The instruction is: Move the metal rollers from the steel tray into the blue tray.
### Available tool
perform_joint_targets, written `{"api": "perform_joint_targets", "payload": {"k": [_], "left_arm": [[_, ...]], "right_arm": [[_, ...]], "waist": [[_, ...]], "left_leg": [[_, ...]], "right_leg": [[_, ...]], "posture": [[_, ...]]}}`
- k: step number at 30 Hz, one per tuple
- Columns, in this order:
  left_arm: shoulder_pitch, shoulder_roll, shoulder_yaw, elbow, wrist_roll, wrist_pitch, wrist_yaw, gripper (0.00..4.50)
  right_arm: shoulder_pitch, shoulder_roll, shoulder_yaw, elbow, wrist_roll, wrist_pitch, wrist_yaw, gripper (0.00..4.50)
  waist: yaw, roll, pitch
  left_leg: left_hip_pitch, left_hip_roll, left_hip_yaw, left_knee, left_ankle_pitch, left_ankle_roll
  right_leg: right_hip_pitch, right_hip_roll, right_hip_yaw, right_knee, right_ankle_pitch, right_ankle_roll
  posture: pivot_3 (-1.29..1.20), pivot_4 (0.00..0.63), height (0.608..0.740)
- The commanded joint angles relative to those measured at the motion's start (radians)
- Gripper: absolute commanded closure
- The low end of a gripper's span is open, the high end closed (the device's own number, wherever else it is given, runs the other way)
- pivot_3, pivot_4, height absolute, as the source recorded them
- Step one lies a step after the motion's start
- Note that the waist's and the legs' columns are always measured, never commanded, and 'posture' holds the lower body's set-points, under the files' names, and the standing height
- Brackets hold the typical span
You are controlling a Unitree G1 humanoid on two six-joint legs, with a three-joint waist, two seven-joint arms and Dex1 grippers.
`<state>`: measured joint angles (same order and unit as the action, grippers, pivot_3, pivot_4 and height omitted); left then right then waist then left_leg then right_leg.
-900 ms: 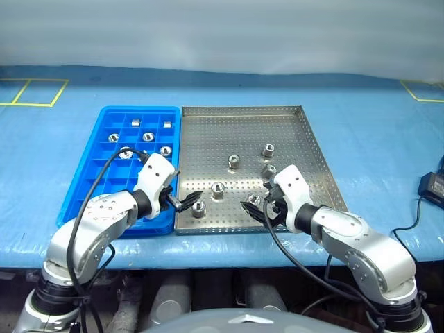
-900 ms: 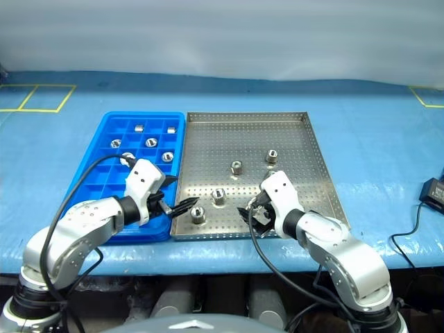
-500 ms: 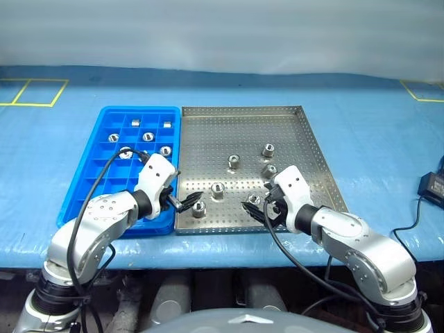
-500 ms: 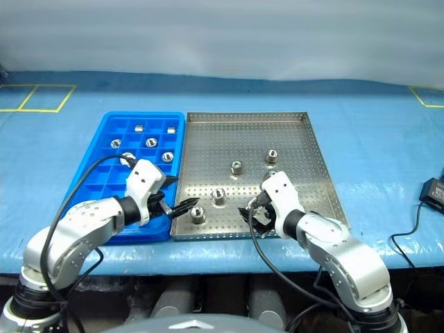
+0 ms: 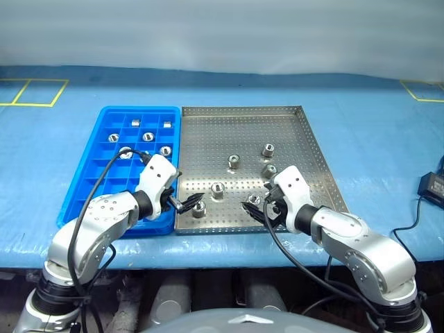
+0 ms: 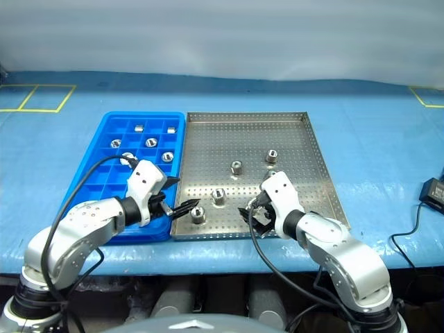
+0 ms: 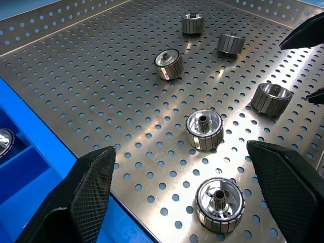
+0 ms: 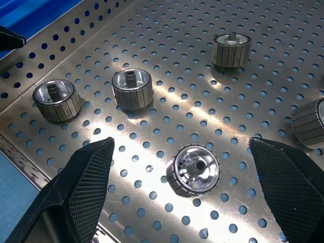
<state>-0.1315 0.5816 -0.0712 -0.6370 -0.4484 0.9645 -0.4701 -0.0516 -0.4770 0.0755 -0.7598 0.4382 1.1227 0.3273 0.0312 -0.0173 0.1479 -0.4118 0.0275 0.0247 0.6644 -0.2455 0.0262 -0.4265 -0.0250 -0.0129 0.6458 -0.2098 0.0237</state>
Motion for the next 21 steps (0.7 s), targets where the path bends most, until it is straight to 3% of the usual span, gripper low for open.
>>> {"api": "perform_joint_targets", "payload": {"k": [1, 13, 17, 21], "left_arm": [[-0.014, 0.002, 0.002, -0.031, 0.003, -0.018, 0.001, 0.0], [-0.036, -0.028, 0.011, -0.023, -0.004, 0.007, 0.035, 0.0], [-0.137, -0.116, 0.006, 0.041, -0.032, 0.14, 0.1, 0.0], [-0.264, -0.176, -0.079, 0.152, 0.004, 0.242, 0.141, 0.0]], "right_arm": [[-0.001, -0.004, 0.0, -0.022, -0.001, -0.02, -0.002, 0.01], [-0.013, -0.005, 0.007, -0.012, -0.006, -0.029, 0.0, 0.01], [-0.019, -0.002, 0.009, -0.005, -0.01, -0.034, -0.002, 0.01], [-0.022, 0.004, 0.013, 0.003, -0.017, -0.039, -0.011, 0.01]], "waist": [[0.0, 0.0, 0.0], [0.003, 0.0, 0.0], [0.011, 0.0, 0.0], [0.01, -0.001, 0.0]], "left_leg": [[0.0, 0.0, 0.0, 0.0, 0.0, 0.0], [0.0, 0.0, 0.0, 0.0, 0.0, 0.0], [0.0, 0.0, 0.0, 0.001, 0.0, 0.0], [0.0, -0.002, -0.001, 0.002, 0.001, 0.001]], "right_leg": [[0.0, 0.0, 0.0, 0.0, 0.0, 0.0], [0.0, 0.0, 0.0, 0.0, 0.0, 0.0], [0.001, 0.0, 0.0, 0.0, 0.0, 0.0], [0.002, 0.0, 0.001, 0.0, 0.001, 0.002]], "posture": [[0.08, 0.15, 0.74], [0.1, 0.15, 0.74], [0.1, 0.15, 0.74], [0.1, 0.15, 0.74]]}}
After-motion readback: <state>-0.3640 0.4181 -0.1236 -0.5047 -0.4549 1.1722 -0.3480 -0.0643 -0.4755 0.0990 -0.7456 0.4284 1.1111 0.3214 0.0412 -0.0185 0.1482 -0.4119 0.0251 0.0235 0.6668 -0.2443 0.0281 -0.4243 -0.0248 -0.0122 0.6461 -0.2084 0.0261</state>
